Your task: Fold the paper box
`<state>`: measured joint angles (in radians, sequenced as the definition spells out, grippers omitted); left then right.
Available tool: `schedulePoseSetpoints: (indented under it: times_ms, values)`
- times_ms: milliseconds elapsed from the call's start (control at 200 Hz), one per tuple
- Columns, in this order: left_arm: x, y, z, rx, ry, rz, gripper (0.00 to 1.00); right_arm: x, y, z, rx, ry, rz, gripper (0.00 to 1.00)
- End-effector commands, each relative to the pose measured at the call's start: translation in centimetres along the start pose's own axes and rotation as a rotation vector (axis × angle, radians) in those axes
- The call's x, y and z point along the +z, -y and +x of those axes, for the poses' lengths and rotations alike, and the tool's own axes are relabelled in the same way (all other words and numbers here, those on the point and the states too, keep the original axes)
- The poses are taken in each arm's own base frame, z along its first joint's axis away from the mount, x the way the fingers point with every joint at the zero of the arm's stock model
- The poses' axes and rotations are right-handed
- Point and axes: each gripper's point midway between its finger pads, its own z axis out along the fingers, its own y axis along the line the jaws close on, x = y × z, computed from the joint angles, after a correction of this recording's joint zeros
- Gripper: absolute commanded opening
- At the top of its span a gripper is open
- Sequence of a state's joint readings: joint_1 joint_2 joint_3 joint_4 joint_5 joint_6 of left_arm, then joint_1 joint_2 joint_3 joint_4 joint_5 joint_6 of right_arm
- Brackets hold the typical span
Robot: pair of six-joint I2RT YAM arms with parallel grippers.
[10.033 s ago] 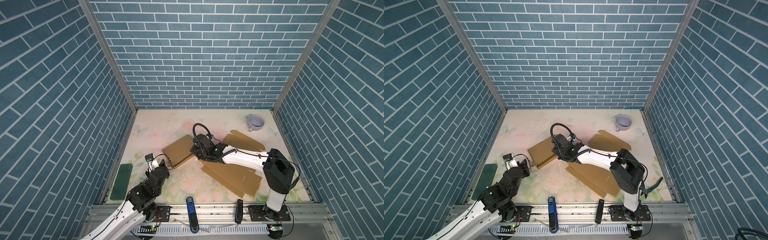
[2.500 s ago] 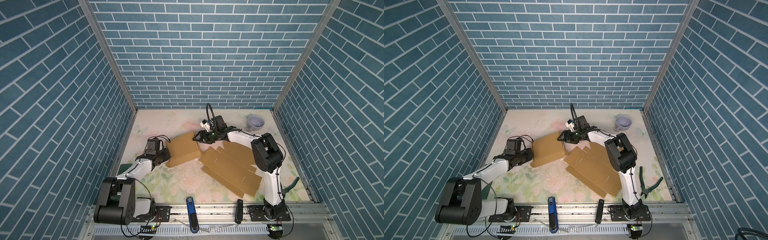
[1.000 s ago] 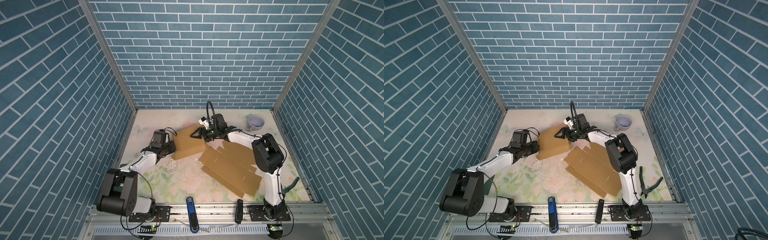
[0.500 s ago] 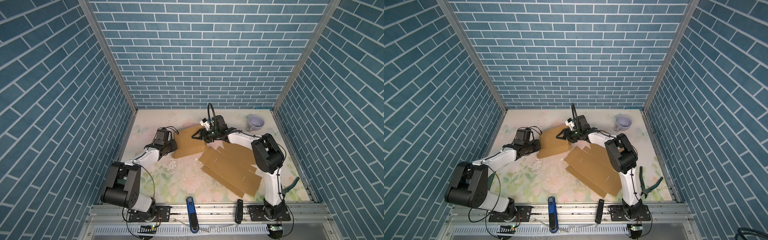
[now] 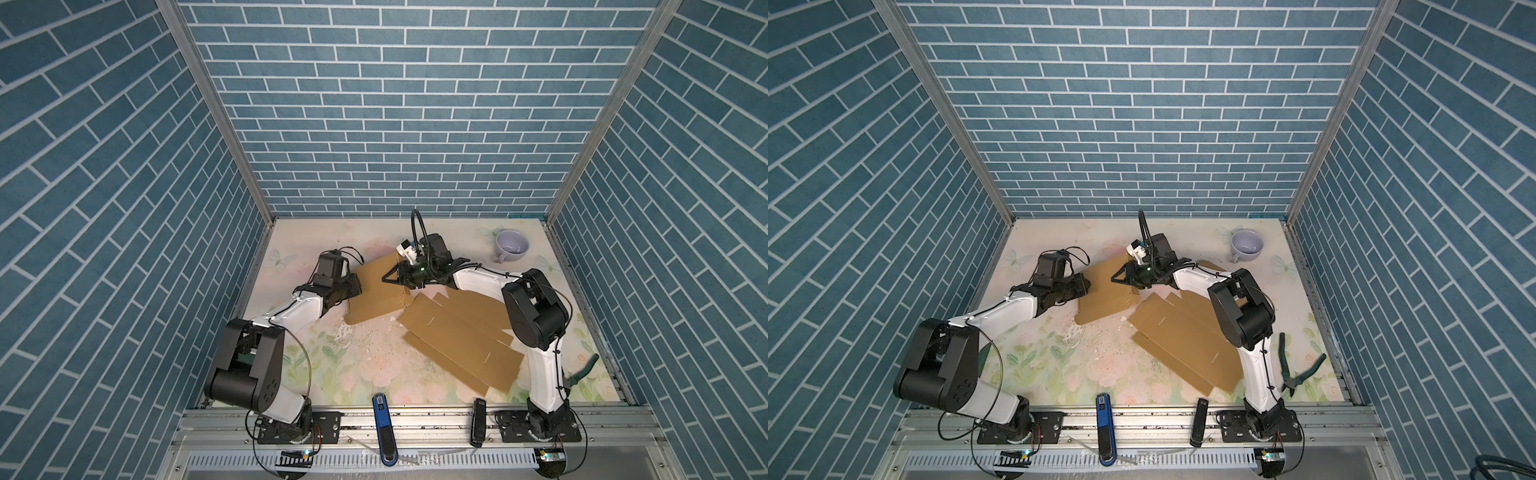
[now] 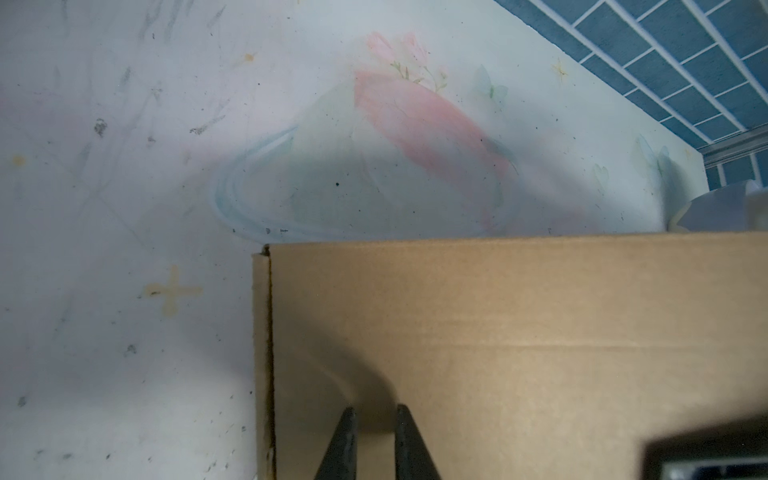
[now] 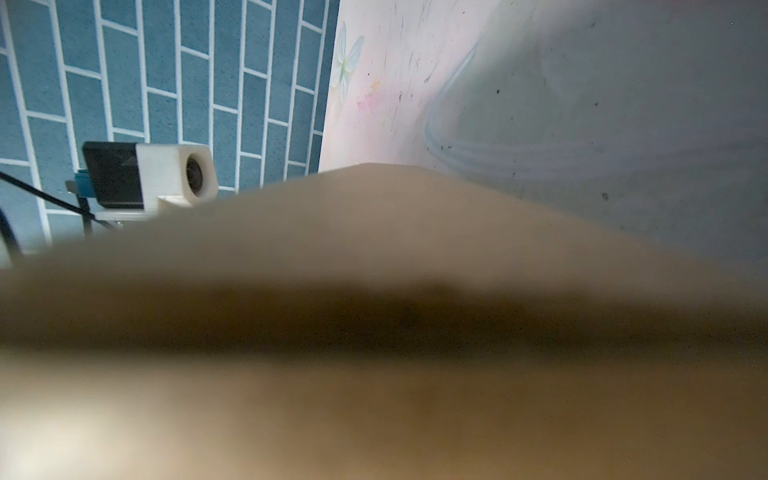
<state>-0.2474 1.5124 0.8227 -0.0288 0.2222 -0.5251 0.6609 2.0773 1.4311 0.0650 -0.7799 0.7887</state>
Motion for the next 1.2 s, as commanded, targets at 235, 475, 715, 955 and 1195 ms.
schedulePoseSetpoints:
  times_ms: [235,475,715,955,1195]
  values:
    - [-4.3,1.8,-3.7,0.037,0.086,-0.004,0.48,-2.6,-1.4,-0.8,-0.031,0.062,-0.001,0.36]
    - [-8.9,3.3,-6.2,0.066,0.129,0.127,0.85,-5.9,-3.6,-1.8,-0.061,0.104,-0.046,0.35]
    - [-10.3,5.4,-6.8,0.093,0.123,0.319,1.00,-9.7,-6.7,-2.1,-0.094,0.124,-0.118,0.36]
    - [-10.5,9.1,-7.3,0.071,0.110,0.569,1.00,-12.8,-9.5,-3.1,-0.112,0.152,-0.242,0.36]
    - [-10.8,11.5,-6.5,0.069,0.072,0.705,1.00,-13.4,-10.4,-3.5,-0.130,0.149,-0.286,0.36]
